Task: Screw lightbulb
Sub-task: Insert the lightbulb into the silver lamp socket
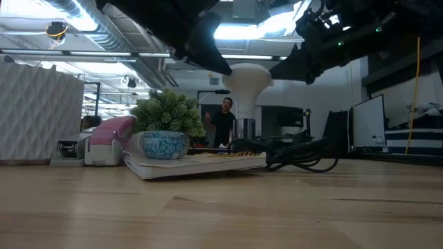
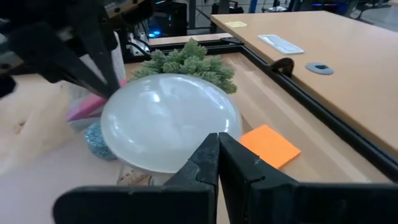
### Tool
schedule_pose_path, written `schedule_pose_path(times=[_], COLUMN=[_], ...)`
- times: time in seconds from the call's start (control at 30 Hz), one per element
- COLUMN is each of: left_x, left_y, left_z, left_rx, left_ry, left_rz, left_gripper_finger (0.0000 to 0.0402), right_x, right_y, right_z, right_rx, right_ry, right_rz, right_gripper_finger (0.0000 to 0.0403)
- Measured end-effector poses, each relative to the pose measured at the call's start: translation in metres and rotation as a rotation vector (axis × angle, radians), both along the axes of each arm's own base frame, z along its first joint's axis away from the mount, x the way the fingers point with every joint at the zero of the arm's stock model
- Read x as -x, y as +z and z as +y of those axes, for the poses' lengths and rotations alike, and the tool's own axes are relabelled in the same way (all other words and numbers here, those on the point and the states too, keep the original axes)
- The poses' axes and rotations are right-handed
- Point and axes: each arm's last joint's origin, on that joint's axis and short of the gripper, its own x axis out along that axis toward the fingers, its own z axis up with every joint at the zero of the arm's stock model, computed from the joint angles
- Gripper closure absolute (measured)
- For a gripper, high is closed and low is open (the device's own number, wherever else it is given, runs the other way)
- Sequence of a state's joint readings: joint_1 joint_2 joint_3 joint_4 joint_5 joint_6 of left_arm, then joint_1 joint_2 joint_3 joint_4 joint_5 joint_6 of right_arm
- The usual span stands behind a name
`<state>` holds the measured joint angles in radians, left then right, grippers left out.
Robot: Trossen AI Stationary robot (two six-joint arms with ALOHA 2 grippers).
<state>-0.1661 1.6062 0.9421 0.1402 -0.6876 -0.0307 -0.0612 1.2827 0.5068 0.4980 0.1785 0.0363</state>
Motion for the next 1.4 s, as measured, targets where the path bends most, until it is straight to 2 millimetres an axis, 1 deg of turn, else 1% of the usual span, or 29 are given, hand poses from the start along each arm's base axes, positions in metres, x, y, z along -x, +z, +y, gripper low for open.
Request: schedule_pose_path(times=[0.23,0.37,0.47,0.57,0.73,0.83,0.97,1.07,1.2,1.4], left_x=[0.003,0.005,0.006,0.006,0.006,0.007,0.010,0.014,0.015,0.016], left_y=[-0.003,-0.004,-0.005,-0.005,-0.005,-0.004,0.006,0.012,0.014,0.014], left_z=[0.002,0.005,0.005,0.005,0.004,0.000,-0.008,-0.015,-0.021,-0.025], left_rx=[-0.007,-0.008,-0.005,-0.004,-0.010,-0.018,-0.016,-0.028,-0.042,-0.044], left_ry=[0.078,0.129,0.137,0.137,0.135,0.132,0.105,0.079,0.052,0.036], left_rz=[0.016,0.021,0.020,0.019,0.022,0.019,-0.015,-0.026,-0.017,-0.016], left_gripper_finger=[0.0402,0.0402,0.0401,0.0402,0.0401,0.0402,0.0401,0.0401,0.0402,0.0402], right_x=[0.000,-0.001,-0.001,-0.001,-0.001,-0.001,0.003,0.007,0.011,0.012], right_y=[0.000,0.000,0.000,0.000,0.001,0.002,0.009,0.017,0.025,0.027], right_z=[0.002,0.005,0.007,0.007,0.007,0.007,0.006,0.005,0.004,0.001], right_rx=[-0.034,-0.059,-0.073,-0.077,-0.075,-0.071,-0.055,-0.039,-0.020,0.002], right_ry=[0.052,0.138,0.192,0.209,0.205,0.198,0.180,0.146,0.090,-0.008], right_rz=[-0.003,-0.006,-0.011,-0.016,-0.024,-0.030,-0.056,-0.093,-0.127,-0.135], right_gripper_finger=[0.0391,0.0391,0.0391,0.0391,0.0391,0.0391,0.0391,0.0391,0.0391,0.0391])
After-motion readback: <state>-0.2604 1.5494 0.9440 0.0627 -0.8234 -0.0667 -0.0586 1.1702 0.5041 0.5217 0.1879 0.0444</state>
